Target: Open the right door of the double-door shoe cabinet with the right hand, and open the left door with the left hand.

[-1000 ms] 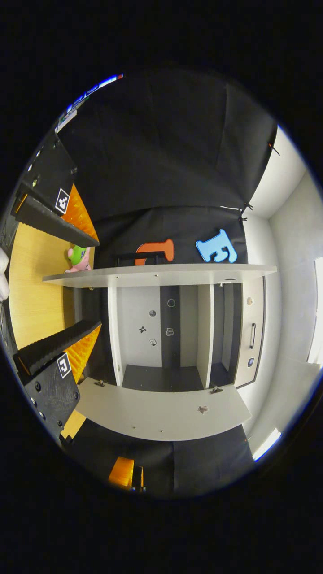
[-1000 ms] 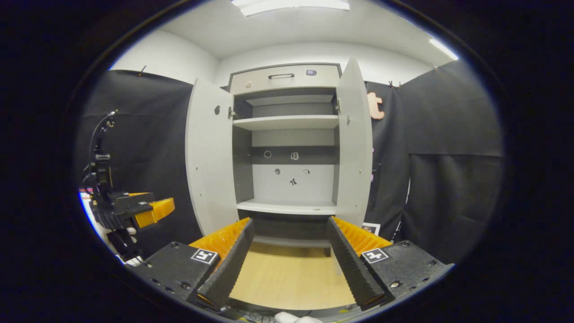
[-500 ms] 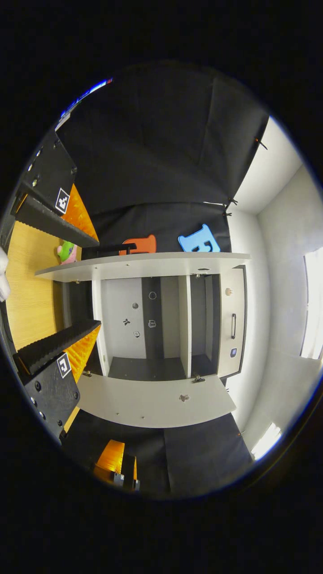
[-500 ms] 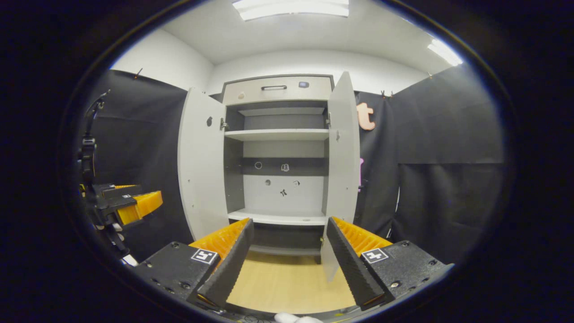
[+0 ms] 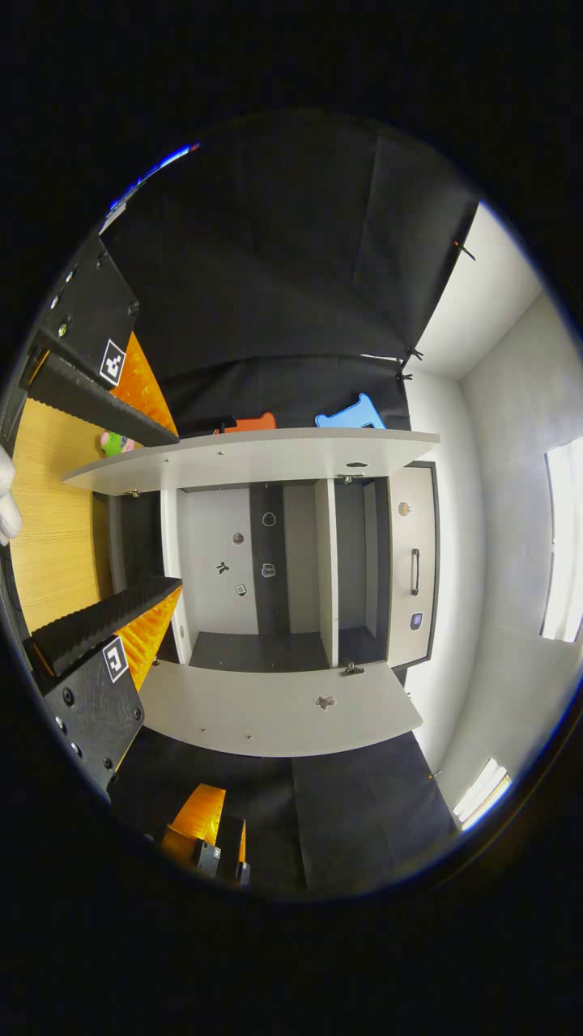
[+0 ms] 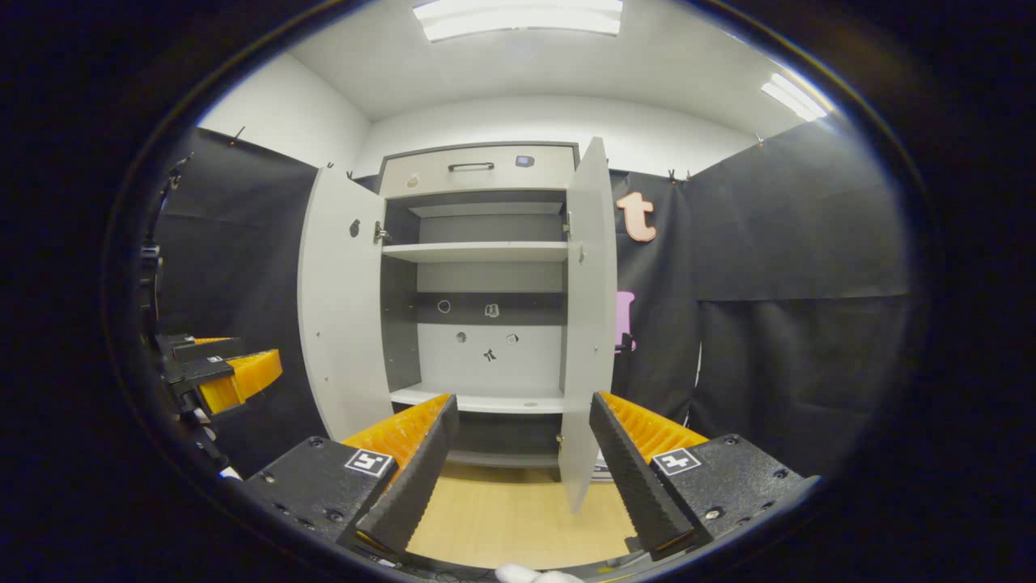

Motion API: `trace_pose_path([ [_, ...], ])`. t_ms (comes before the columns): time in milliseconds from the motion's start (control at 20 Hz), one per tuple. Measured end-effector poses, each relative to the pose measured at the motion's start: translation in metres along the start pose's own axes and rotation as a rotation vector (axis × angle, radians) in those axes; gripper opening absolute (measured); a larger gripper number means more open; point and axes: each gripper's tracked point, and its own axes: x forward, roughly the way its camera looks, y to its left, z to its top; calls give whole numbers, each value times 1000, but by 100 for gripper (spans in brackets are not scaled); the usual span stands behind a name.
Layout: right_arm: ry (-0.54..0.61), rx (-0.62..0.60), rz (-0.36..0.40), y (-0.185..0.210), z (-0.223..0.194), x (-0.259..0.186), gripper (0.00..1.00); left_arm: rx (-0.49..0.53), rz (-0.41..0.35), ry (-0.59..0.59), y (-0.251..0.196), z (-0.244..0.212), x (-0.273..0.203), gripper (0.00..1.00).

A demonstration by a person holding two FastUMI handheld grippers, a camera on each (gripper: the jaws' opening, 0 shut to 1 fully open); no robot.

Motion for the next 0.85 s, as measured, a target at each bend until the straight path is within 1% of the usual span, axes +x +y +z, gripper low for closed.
trace_pose_path([
  [50,4,3,-2,-4,-3,2,100,-1,7,-4,-2,0,-1,96],
  [100,14,6,-1,-6,-6,3,100,-2,10,-2,-5,-2,-2,100],
  [150,22,9,2,-8,-10,5,98,-4,13,6,-9,-5,-4,96],
  [200,30,9,-3,-12,-14,6,100,-4,20,16,-11,-10,-4,96],
  [250,36,8,-7,-16,-17,7,98,-6,25,22,-13,-13,-3,96],
  [300,32,12,-10,-19,-17,7,100,-13,26,26,-15,-15,-5,96],
  [450,39,10,-12,-26,-25,9,98,-33,26,42,-22,-22,-7,96],
  [500,45,10,-11,-27,-27,10,98,-27,24,49,-24,-23,-7,96],
  [550,51,12,-9,-28,-30,10,100,-18,26,53,-25,-24,-7,96],
  [650,58,17,-2,-29,-33,12,100,-8,28,55,-27,-26,-7,96],
  [700,61,18,-3,-29,-35,13,100,-9,28,58,-27,-27,-7,100],
  [750,65,18,-1,-30,-36,14,100,-10,26,60,-29,-28,-7,96],
  [850,65,15,3,-29,-37,14,100,-8,27,60,-31,-28,-7,96],
])
